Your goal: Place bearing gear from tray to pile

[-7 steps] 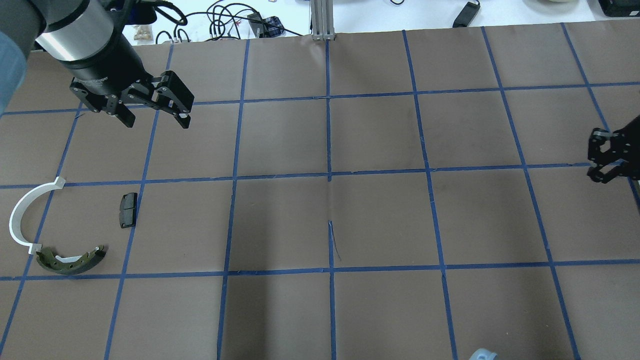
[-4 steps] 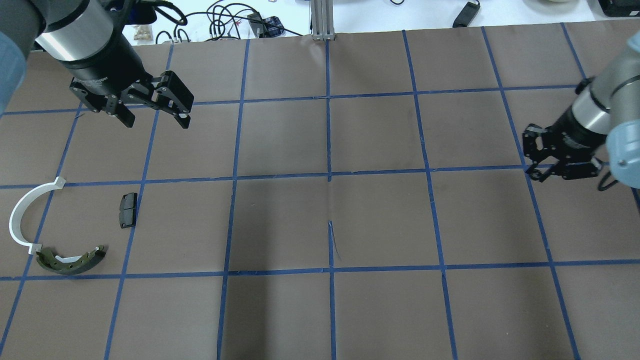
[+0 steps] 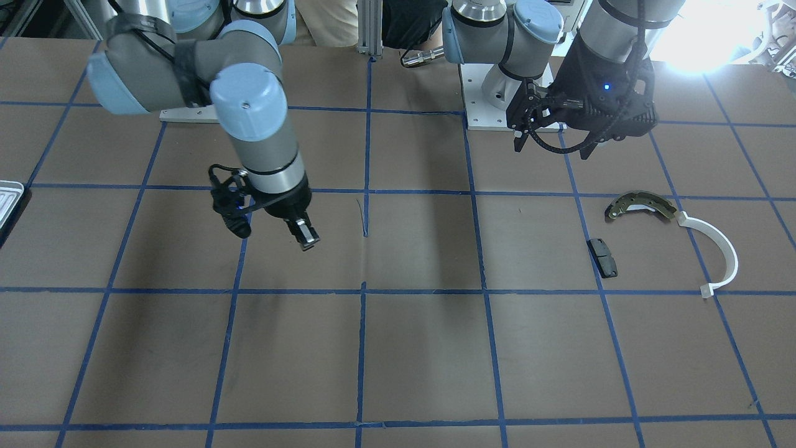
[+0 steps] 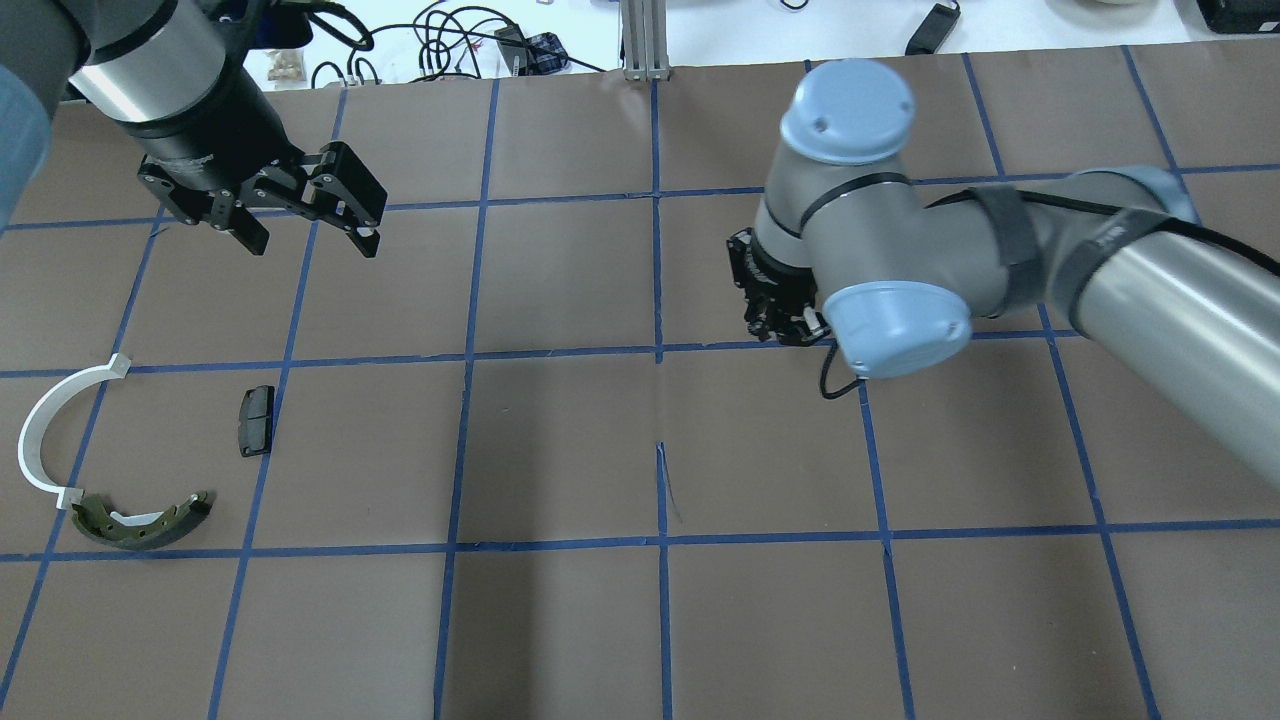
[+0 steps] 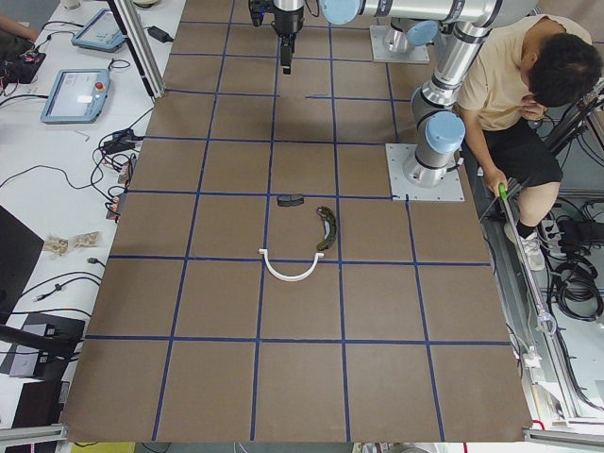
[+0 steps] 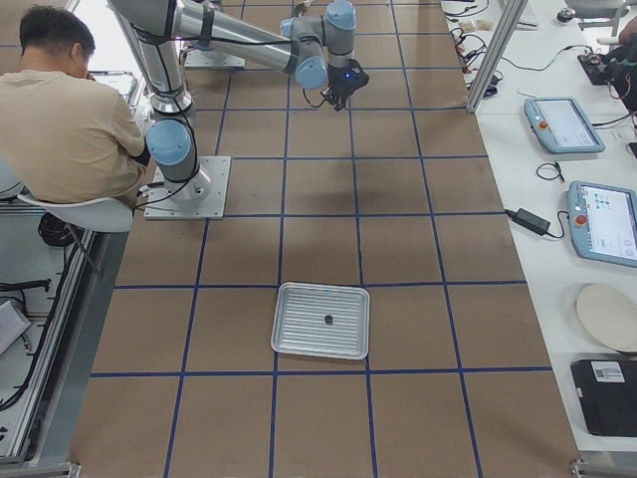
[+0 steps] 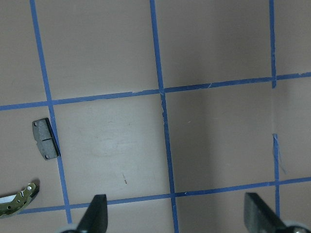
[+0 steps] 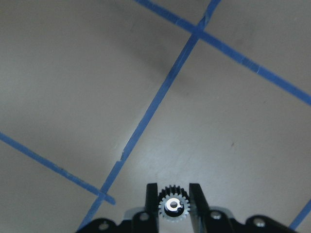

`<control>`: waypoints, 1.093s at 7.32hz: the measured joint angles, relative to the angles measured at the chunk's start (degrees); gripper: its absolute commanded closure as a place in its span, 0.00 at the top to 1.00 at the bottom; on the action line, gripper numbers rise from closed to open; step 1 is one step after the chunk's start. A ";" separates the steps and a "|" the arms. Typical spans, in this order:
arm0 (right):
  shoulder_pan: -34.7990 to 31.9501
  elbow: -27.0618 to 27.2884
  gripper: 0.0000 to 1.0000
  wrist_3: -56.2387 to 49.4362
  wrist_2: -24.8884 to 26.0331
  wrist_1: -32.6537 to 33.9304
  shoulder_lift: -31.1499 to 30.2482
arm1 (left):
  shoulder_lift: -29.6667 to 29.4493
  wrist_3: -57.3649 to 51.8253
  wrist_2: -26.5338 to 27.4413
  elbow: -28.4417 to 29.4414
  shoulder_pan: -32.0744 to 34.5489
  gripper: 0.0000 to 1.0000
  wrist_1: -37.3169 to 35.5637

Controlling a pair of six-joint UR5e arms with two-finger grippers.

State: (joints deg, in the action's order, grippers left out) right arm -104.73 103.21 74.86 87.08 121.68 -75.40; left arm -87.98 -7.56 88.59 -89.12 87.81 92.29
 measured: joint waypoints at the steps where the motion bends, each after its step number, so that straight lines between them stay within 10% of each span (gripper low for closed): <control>1: -2.96 -2.91 0.15 4.75 -0.19 0.82 4.23 | -0.02 0.00 0.00 0.00 0.00 1.00 0.00; 3: -6.53 -5.49 0.83 12.07 -0.48 4.89 10.19 | -0.02 0.00 0.01 0.00 0.00 1.00 0.00; 4: -7.28 -5.80 1.00 12.95 -0.23 6.09 11.68 | -0.02 0.00 0.01 0.00 0.00 1.00 0.00; 8: -4.47 -6.63 1.00 2.66 1.72 1.70 9.49 | -0.13 0.08 -0.01 -0.05 0.01 1.00 0.04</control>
State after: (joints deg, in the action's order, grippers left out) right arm -109.20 96.58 77.52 88.81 123.38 -65.90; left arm -88.11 -7.48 88.57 -89.17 87.82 92.32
